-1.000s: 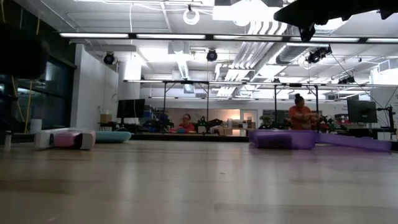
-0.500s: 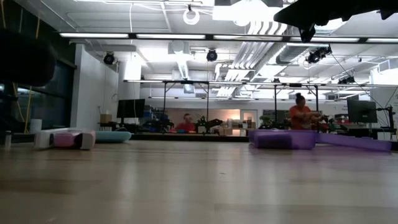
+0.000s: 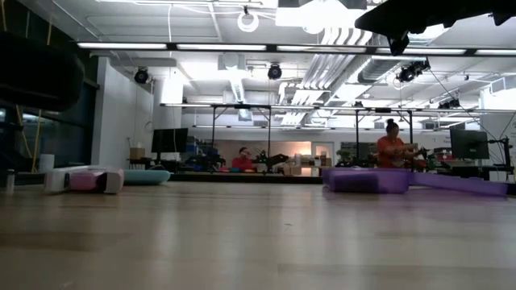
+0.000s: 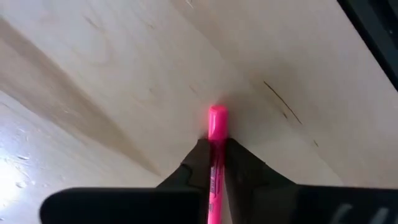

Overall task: Pack school essentials
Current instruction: Put the pink pen into the violet supply box

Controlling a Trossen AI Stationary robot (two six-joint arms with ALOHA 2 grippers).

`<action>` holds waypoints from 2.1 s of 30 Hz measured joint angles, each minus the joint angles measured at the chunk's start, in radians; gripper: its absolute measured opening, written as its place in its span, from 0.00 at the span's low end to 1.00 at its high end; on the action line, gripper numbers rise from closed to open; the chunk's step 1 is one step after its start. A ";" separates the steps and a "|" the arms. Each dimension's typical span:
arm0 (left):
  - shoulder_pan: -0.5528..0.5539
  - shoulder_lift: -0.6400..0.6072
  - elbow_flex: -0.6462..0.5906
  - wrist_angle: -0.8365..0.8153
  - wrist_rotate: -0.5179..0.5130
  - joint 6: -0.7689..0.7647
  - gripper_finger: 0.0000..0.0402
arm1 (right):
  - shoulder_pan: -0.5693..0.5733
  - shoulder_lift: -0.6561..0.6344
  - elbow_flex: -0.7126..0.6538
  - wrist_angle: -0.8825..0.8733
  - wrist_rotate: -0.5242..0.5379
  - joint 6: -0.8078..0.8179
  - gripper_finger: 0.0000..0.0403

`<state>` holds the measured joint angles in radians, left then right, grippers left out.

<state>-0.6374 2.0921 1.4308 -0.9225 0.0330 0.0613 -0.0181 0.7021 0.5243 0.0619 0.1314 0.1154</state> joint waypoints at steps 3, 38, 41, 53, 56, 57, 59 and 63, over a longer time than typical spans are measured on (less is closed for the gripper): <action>0.018 -0.021 -0.003 0.009 0.001 0.003 0.01 | 0.000 0.000 0.000 -0.007 0.000 0.000 0.00; 0.704 -0.721 -0.204 0.469 -0.040 0.034 0.00 | 0.000 0.001 0.000 -0.045 -0.025 0.095 0.00; 0.720 -0.761 -0.337 0.607 0.019 -0.001 0.00 | 0.000 0.008 -0.001 -0.042 0.009 0.175 0.00; 0.731 -0.815 -0.720 1.459 0.098 -0.301 0.00 | 0.001 0.164 0.082 0.004 -0.023 0.325 0.00; 0.731 -0.815 -0.728 1.579 0.158 -0.363 0.00 | -0.007 0.232 0.181 -0.175 -0.027 0.233 0.02; 0.731 -0.815 -0.728 1.598 0.170 -0.380 0.00 | -0.008 0.259 0.219 -0.234 -0.030 0.208 0.03; 0.727 -0.815 -0.728 1.630 0.173 -0.411 0.00 | -0.009 0.300 0.280 -0.365 -0.039 0.160 0.06; 0.727 -0.815 -0.728 1.637 0.165 -0.426 0.00 | -0.008 0.378 0.363 -0.542 -0.111 0.055 0.17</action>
<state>0.0895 1.2770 0.7033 0.7147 0.1984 -0.3645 -0.0261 1.0801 0.8877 -0.4801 0.0204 0.1709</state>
